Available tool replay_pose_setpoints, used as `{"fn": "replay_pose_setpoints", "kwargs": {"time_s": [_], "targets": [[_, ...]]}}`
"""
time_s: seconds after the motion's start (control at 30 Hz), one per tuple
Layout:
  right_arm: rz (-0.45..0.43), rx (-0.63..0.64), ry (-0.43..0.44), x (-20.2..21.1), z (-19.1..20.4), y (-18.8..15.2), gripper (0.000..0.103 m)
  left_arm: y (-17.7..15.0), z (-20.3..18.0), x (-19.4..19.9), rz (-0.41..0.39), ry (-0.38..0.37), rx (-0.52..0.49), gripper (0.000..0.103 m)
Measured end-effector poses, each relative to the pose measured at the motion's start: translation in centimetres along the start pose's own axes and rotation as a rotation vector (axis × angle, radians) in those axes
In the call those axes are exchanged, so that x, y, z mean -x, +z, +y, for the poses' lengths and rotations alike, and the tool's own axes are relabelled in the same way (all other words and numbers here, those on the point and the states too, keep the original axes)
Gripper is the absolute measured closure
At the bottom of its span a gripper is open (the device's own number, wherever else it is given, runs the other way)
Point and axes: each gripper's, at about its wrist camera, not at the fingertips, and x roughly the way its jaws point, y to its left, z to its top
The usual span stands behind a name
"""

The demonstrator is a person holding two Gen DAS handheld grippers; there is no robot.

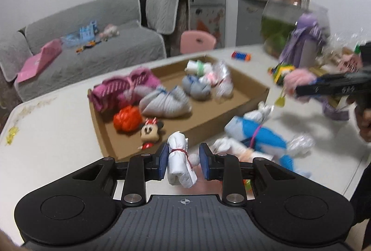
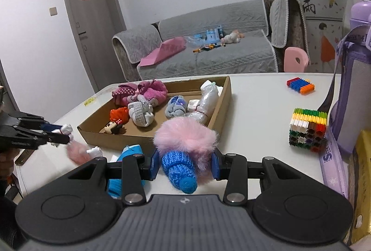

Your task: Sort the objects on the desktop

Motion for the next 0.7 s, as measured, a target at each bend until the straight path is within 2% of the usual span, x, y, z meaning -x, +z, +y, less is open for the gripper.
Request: {"fn": "replay_pose_setpoints", "kwargs": {"time_s": [0.07, 0.17, 0.23, 0.5, 0.57, 0.67, 0.7], "targets": [[-0.004, 0.003, 0.001, 0.1, 0.1, 0.0, 0.064, 0.3, -0.1, 0.7, -0.032, -0.001, 0.000, 0.070], [-0.021, -0.002, 0.007, 0.4, 0.0, 0.3, 0.064, 0.7, 0.4, 1.9, -0.078, -0.039, 0.039, 0.068], [-0.027, -0.005, 0.009, 0.4, 0.1, 0.4, 0.064, 0.9, 0.5, 2.1, -0.085, -0.031, 0.039, 0.068], [-0.017, 0.007, 0.022, 0.1, 0.5, 0.4, 0.064, -0.5, 0.0, 0.8, 0.011, -0.009, -0.030, 0.063], [-0.021, 0.010, 0.031, 0.1, 0.8, 0.5, 0.064, -1.2, -0.7, 0.5, 0.033, -0.022, -0.078, 0.051], [-0.022, 0.022, 0.041, 0.2, 1.3, 0.5, 0.064, -2.4, -2.1, -0.1, 0.065, -0.030, -0.163, 0.040], [-0.021, 0.022, 0.041, 0.1, 1.3, 0.4, 0.064, -2.8, -2.4, -0.5, 0.074, -0.023, -0.182, 0.039]]}}
